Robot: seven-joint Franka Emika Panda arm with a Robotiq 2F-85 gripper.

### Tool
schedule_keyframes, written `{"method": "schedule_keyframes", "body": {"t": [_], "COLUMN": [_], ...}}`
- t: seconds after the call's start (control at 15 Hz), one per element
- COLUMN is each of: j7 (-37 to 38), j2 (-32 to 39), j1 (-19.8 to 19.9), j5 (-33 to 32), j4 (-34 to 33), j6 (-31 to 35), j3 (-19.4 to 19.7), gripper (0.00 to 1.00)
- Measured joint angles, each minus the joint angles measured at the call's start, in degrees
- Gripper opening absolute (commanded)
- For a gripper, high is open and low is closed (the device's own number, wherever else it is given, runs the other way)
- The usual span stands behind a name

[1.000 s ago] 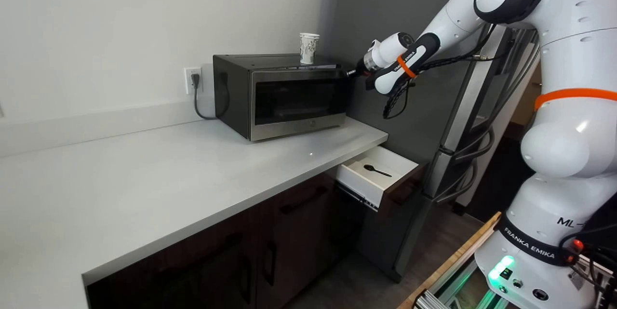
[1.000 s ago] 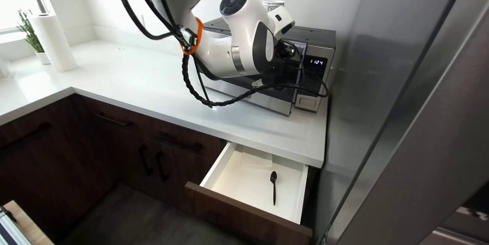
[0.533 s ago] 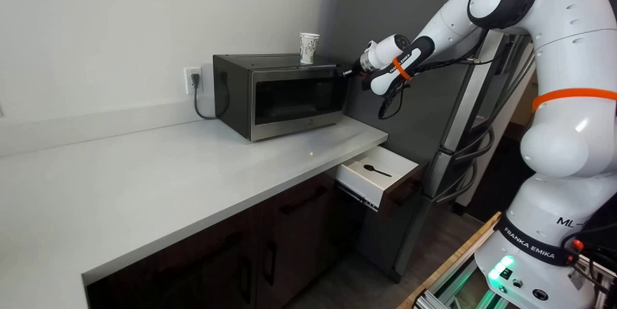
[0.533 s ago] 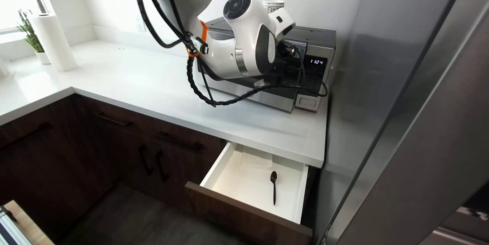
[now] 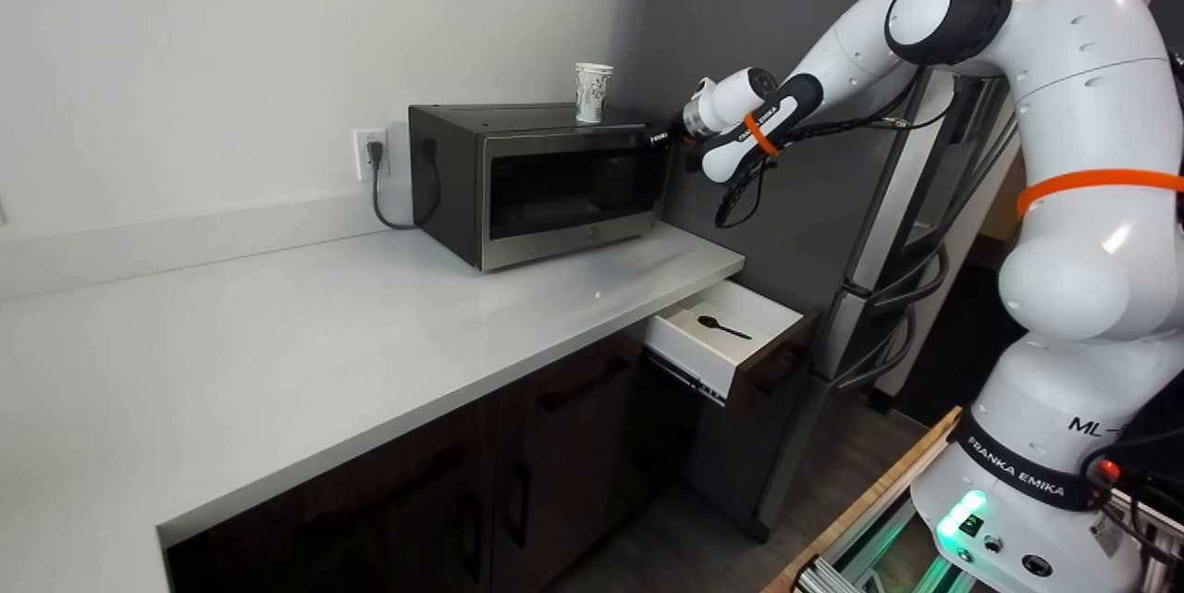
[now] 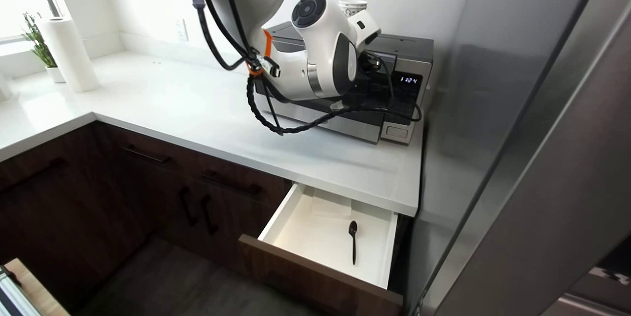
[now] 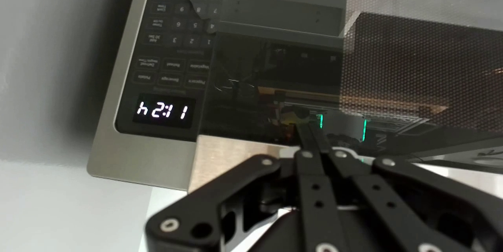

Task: Close the microwave door

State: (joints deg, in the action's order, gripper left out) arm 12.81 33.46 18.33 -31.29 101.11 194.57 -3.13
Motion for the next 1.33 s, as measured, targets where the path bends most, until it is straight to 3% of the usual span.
{"method": "schedule_keyframes", "body": {"t": [0.93,1.27,1.33], "j7": [-0.08,-0.07,0.02], "j2": [10.07,10.74,10.45], "j1": [0.89,2.15,2.67], "j5": [-0.07,-1.14,-2.0], "j4": [-10.53,-10.75,-10.67], "j6": [7.28,8.62,7.79], "j3": [-0.84,-1.99,-2.59], "gripper": [0.0,0.0,0.26]}}
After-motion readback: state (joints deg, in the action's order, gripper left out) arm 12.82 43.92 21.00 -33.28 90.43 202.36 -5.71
